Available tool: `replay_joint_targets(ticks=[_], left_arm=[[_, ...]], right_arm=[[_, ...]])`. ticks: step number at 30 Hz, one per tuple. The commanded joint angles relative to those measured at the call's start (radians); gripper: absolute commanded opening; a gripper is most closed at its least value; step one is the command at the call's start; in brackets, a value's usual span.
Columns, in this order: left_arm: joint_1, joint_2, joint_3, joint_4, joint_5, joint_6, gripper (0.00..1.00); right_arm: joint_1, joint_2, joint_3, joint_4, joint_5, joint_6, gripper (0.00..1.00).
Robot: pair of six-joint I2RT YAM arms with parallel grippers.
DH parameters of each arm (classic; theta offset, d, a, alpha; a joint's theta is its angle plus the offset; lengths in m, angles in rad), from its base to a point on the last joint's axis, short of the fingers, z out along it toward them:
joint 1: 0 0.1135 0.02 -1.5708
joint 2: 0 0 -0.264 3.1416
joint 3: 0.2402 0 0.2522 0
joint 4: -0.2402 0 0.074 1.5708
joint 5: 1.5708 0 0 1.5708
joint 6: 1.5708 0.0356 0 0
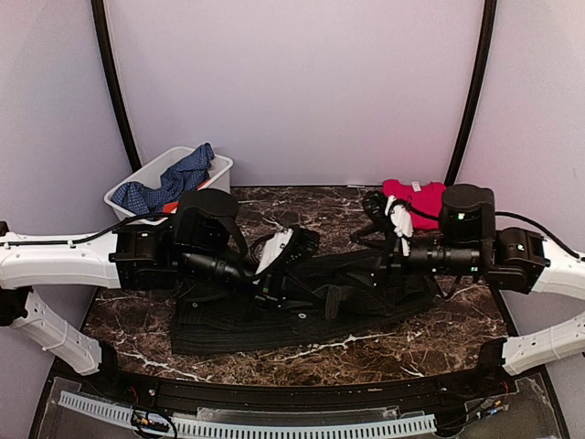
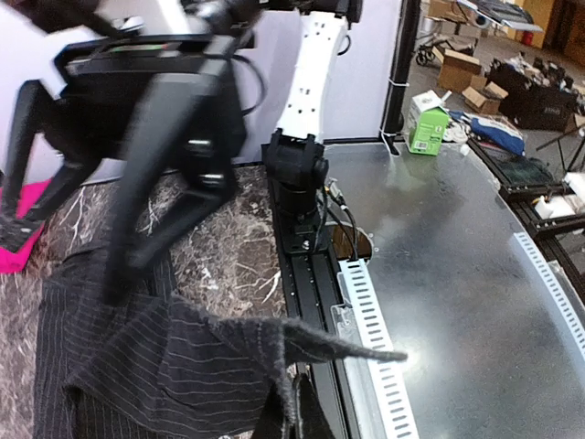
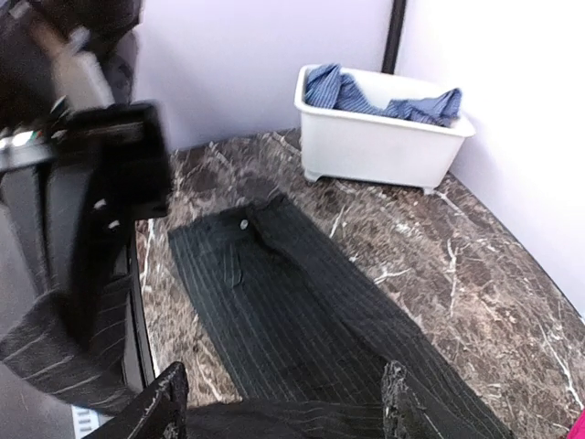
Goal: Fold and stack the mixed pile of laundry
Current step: Adjust the rectangle-folded shirt at the center of the board.
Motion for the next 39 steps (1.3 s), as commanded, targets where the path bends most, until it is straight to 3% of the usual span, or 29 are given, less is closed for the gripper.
replay_joint_targets(ticks=[1, 4, 9, 14, 20, 24, 33, 39], left_arm=[[-0.104, 0.032, 0.187, -0.428, -0.152, 0.2, 0.0], [-0.146, 0.104, 0.352, -0.532, -0.169, 0.232, 0.0], [-0.215, 0.198, 0.527, -0.629, -0.215, 0.286, 0.0], [-0.225, 0.341, 0.665, -0.668, -0.316, 0.258, 0.0], [-0.232, 0.483, 0.806, -0.622, -0.299, 0.34, 0.0], [-0.24, 0.572, 0.931, -0.636, -0.257, 0.357, 0.0], [-0.256, 0.595, 0.976, -0.553, -0.222, 0.357, 0.0], [-0.19, 0.564, 0.897, -0.464, -0.328, 0.163, 0.0]], right_arm=[[-0.132, -0.09, -0.034, 0.113, 0.023, 0.152, 0.7], [-0.274, -0.074, -0.042, 0.119, 0.055, 0.226, 0.72], [-0.369, 0.059, -0.022, 0.137, -0.028, 0.257, 0.66], [-0.421, 0.334, 0.104, 0.019, -0.226, 0.197, 0.52], [-0.503, 0.678, 0.306, -0.104, -0.384, 0.139, 0.3], [-0.54, 0.84, 0.413, -0.181, -0.412, 0.122, 0.23], [-0.544, 0.979, 0.457, -0.208, -0.42, 0.101, 0.2], [-0.557, 1.045, 0.471, -0.25, -0.513, 0.12, 0.18]])
